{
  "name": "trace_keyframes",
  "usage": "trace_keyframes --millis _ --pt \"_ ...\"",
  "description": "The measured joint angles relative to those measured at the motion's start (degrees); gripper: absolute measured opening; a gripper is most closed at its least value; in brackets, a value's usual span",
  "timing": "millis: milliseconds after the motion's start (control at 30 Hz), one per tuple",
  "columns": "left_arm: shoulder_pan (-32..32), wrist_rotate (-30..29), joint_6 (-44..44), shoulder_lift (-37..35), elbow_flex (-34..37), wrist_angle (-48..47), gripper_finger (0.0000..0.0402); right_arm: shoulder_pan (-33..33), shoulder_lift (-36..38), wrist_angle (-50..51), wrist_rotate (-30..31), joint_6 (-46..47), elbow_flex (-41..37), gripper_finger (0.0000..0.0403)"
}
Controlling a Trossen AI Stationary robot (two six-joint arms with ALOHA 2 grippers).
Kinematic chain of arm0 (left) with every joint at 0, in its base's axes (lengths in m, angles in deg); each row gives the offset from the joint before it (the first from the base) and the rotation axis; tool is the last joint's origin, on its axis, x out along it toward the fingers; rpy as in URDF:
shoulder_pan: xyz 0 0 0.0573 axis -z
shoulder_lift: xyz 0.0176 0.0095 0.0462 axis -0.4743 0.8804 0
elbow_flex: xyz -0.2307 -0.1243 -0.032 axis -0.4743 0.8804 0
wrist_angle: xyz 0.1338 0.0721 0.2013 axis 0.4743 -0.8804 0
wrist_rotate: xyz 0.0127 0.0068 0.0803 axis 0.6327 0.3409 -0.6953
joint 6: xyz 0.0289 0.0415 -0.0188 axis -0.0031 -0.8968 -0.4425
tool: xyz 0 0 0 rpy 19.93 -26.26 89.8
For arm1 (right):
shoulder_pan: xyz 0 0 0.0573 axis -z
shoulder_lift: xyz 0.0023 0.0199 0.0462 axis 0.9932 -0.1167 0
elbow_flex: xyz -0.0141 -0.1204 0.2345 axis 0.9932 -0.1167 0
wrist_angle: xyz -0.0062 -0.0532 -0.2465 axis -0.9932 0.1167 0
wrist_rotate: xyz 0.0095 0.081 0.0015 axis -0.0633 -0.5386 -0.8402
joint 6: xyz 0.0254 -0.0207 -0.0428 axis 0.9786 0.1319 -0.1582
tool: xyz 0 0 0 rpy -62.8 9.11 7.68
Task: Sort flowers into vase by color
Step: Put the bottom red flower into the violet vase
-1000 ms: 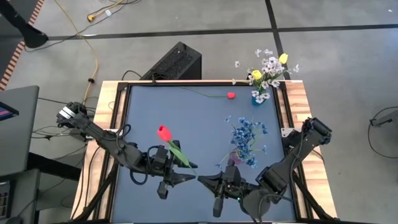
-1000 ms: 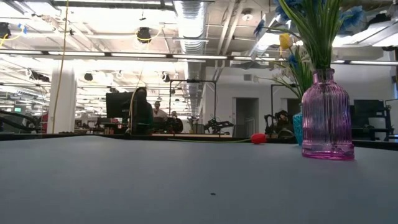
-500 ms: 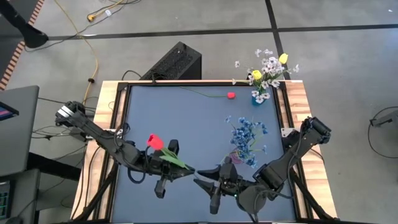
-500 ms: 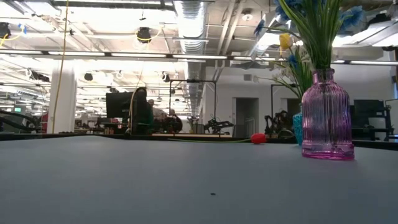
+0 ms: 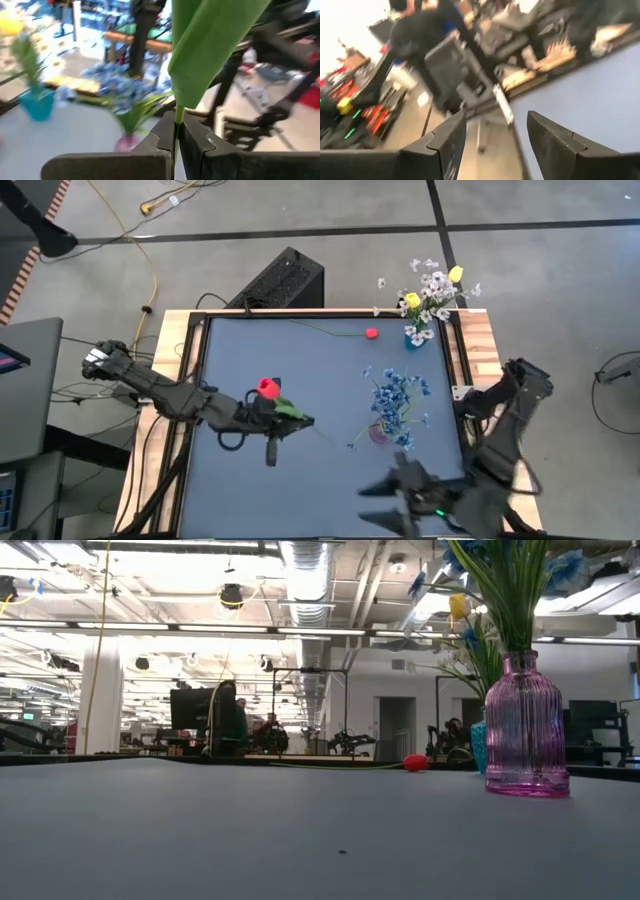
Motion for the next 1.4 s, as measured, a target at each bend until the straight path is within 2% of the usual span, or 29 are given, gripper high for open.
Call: trace_keyframes --millis 167,267,433,533,633,733,967,1067,1233,1300,1400 --pt "-5.64 0.64 -3.36 0.26 0.48 -1.29 0.0000 -6.07 1.16 11.91 0.45 13.44 0.00 0.0228" --pt "-9.80 2.96 -3.07 0.74 2.01 1.81 0.0000 -8.17 0.87 25.09 1.31 26.85 0.00 0.0225" --pt "-15.50 10.59 1.18 6.39 3.25 11.80 0.0000 -10.86 -0.23 48.23 -1.77 47.89 -0.17 0.0223" --pt "-16.41 13.96 3.54 10.91 3.11 16.88 0.0000 -12.02 0.22 56.45 -1.98 54.68 -1.75 0.0223" --pt "-16.63 14.70 3.87 14.63 2.85 21.98 0.0000 -12.93 0.60 61.08 -3.89 58.82 -4.27 0.0223" --pt "-16.63 14.21 5.22 16.89 1.10 25.93 0.0000 -12.66 0.68 62.75 -4.24 60.92 -8.04 0.0223" --pt "-17.32 12.79 6.09 23.96 -5.33 25.72 0.0000 -11.53 3.85 60.30 -2.97 61.17 -20.17 0.0223" --pt "-17.83 12.85 6.22 25.58 -8.97 23.41 0.0000 -11.38 6.85 54.09 -2.91 60.20 -25.87 0.0223" --pt "-18.14 12.93 3.15 25.46 -12.74 14.45 0.0000 -8.61 10.64 44.98 -2.39 56.09 -32.60 0.0223" --pt "-18.27 13.21 2.47 25.09 -13.46 10.76 0.0000 -6.94 11.19 43.97 -2.31 54.97 -33.83 0.0223" --pt "-18.32 14.23 1.60 25.09 -13.86 10.25 0.0000 -4.34 11.37 44.23 -1.21 52.00 -34.01 0.0223"
